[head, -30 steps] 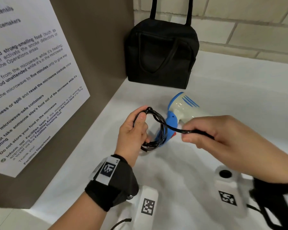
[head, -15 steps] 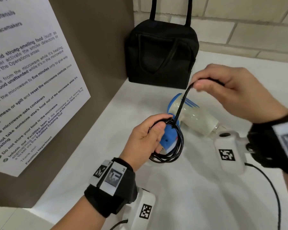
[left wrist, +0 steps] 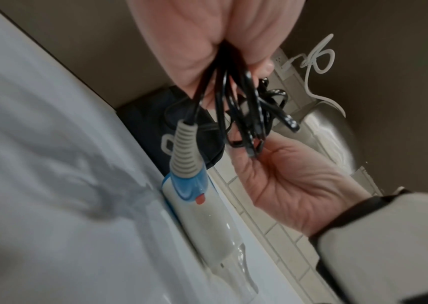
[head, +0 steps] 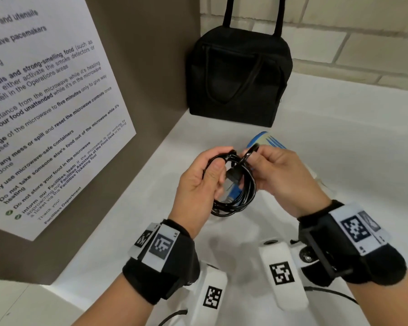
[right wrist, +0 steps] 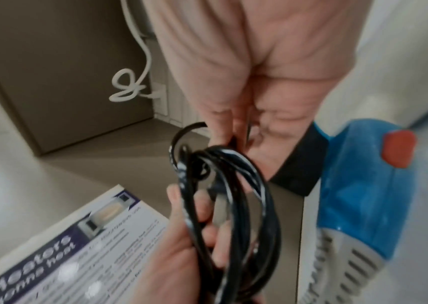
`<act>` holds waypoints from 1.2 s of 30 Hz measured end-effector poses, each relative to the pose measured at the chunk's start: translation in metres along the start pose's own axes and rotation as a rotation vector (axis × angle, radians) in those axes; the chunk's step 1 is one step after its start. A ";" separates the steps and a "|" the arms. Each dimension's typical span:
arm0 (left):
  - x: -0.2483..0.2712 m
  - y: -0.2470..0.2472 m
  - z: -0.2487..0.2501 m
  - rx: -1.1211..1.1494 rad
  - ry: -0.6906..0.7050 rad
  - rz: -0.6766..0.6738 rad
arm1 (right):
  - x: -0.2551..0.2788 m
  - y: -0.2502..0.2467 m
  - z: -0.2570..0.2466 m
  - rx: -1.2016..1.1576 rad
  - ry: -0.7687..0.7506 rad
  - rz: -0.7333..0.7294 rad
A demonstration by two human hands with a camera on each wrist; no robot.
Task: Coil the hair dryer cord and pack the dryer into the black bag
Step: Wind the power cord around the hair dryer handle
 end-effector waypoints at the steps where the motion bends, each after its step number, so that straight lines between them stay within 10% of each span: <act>1: 0.000 0.000 -0.002 -0.011 0.001 0.024 | 0.002 0.001 0.003 -0.054 0.063 -0.029; 12: 0.003 0.004 -0.005 -0.218 0.013 0.012 | 0.014 0.009 0.021 -0.511 0.319 -0.038; 36: 0.004 0.016 0.000 -0.365 0.071 -0.295 | 0.023 -0.002 0.022 -0.367 0.336 -0.073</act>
Point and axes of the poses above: each hand's wrist, its own x-axis away from the middle knuckle, its own y-axis out of the palm, z = x × y, the point moved 3 cm from there along -x, towards the middle knuckle, and after that the axes turned 14 degrees about -y, right-handed, at the moved point
